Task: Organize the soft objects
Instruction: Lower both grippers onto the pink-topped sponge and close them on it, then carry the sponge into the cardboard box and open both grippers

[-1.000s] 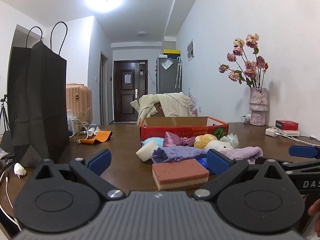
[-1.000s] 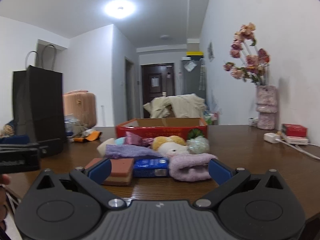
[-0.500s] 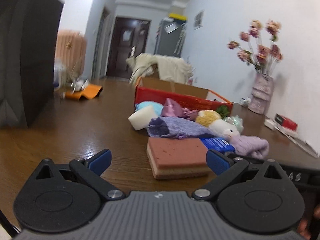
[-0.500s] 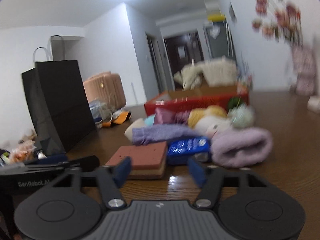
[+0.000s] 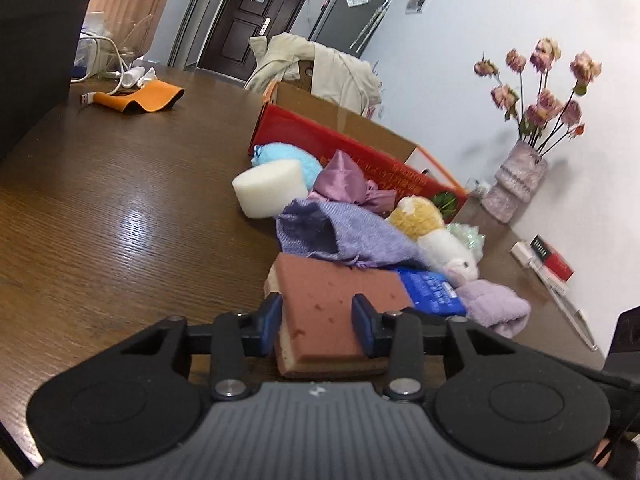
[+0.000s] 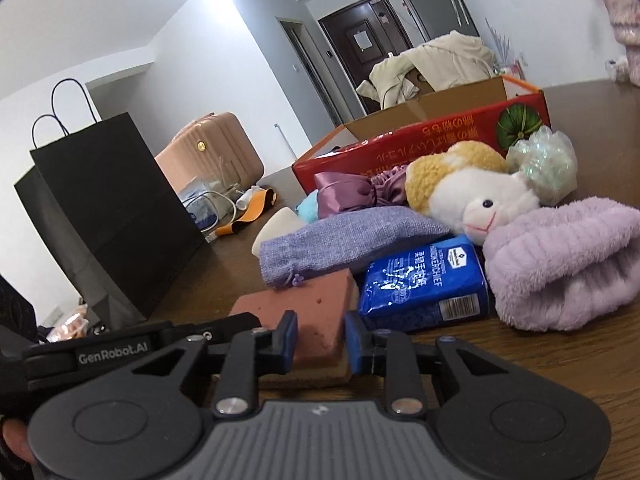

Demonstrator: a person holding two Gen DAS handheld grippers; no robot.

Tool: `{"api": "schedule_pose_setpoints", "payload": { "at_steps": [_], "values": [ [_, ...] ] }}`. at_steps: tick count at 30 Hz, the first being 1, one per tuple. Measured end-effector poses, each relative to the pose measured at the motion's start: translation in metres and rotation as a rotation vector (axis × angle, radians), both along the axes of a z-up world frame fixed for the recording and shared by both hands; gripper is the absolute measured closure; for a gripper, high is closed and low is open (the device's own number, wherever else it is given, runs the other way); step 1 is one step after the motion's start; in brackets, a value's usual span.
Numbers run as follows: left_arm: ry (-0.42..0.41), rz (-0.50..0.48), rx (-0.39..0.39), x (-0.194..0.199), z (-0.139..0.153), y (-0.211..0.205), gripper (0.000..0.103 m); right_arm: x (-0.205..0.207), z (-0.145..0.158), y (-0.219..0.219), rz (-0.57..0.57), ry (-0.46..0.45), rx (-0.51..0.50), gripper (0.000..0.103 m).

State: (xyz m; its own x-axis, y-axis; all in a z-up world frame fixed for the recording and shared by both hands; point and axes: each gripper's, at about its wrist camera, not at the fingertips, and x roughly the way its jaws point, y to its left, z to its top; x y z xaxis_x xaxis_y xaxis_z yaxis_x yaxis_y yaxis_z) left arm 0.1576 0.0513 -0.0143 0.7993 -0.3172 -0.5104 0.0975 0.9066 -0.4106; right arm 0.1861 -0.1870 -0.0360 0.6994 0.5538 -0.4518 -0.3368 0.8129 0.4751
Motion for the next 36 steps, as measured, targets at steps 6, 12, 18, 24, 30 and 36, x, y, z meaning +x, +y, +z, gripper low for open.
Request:
{"api": "schedule_pose_setpoints", "payload": {
  "at_steps": [6, 12, 18, 24, 30, 36],
  "values": [
    [-0.097, -0.005, 0.010, -0.009, 0.035, -0.004, 0.066, -0.011, 0.016, -0.002, 0.027, -0.047, 0.006, 0.079],
    [-0.223, -0.045, -0.021, 0.054, 0.102, -0.013, 0.066, 0.011, 0.071, -0.012, 0.005, -0.197, 0.009, 0.079],
    [-0.201, -0.082, -0.039, 0.192, 0.154, -0.023, 0.066, 0.114, 0.143, -0.023, -0.015, -0.280, -0.025, 0.079],
    [0.000, -0.042, -0.088, 0.344, 0.139, -0.019, 0.066, 0.274, 0.164, -0.030, -0.024, -0.095, -0.018, 0.079],
    [0.136, 0.022, 0.031, 0.429, 0.084, -0.016, 0.065, 0.396, 0.118, -0.012, -0.055, 0.102, -0.015, 0.079],
    [0.164, 0.027, 0.137, 0.449, 0.050, -0.016, 0.044, 0.449, 0.038, 0.017, -0.067, 0.259, -0.050, 0.080]
  ]
}}
